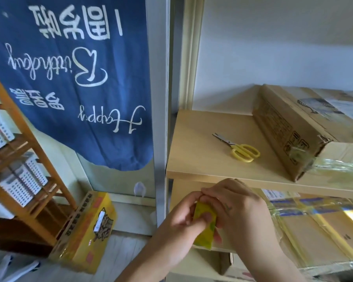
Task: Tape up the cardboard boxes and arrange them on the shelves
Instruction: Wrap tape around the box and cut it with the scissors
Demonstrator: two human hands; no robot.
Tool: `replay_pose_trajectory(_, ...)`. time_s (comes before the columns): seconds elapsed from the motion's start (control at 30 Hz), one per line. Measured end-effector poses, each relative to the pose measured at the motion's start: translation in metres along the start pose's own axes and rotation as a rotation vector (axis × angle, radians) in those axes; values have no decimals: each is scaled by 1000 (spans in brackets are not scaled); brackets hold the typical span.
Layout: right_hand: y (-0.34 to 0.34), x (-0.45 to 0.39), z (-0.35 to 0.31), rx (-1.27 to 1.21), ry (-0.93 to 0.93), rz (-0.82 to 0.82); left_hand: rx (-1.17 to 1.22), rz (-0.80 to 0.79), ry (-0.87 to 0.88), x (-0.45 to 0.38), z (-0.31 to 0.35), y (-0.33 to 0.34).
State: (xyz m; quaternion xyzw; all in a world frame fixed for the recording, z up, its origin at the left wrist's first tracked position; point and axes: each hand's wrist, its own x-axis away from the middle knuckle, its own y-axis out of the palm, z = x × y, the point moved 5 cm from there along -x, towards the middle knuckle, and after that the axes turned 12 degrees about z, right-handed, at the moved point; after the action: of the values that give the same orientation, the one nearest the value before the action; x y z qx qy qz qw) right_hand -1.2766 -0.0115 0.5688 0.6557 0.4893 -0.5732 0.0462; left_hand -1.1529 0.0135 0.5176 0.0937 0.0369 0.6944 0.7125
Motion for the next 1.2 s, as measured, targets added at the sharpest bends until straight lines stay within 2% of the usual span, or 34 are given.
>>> replay_pose_trajectory(0.13, -4, 0, -11, 109, -157, 106, -57, 43, 49, 2, 12, -1)
replay_pose_trajectory(0.2, -2, -5, -11, 79, -180, 77, -95, 86, 37, 0, 12, -2)
replay_pose_trajectory(0.27, 0, -17, -12, 22, -146, 32, -149, 212, -51, -6, 4, -4)
replay_pose_trajectory(0.37, 16, -46, -9, 13, -56, -114, -219, 369, -119, -19, -8, -9)
replay_pose_trajectory(0.47, 45, -71, 9, 3, 118, -324, -282, 416, -69, -36, -4, -13)
replay_pose_trajectory(0.6, 62, -77, 19, 166, 161, -404, -283, 404, -23, -52, 0, -17)
replay_pose_trajectory(0.67, 58, -84, 25, 402, 92, -370, -237, 410, 15, -54, -6, -20)
replay_pose_trajectory(0.73, 58, -90, 32, 462, 49, -290, -238, 441, 48, -52, -12, -24)
replay_pose_trajectory(0.83, 71, -82, 31, 252, 49, -248, -333, 496, 113, -51, -14, -29)
replay_pose_trajectory(0.97, 79, -81, 33, 318, 12, -223, -535, 523, 206, -45, -17, -34)
replay_pose_trajectory(1.03, 66, -80, 28, 297, -63, -109, -664, 483, 220, -37, -32, -32)
replay_pose_trajectory(1.13, 29, -45, 20, 121, -271, 148, -911, 424, 110, -27, -63, -36)
replay_pose_trajectory(1.2, 7, -3, 31, 56, -376, 148, -1022, 363, 39, -27, -86, -39)
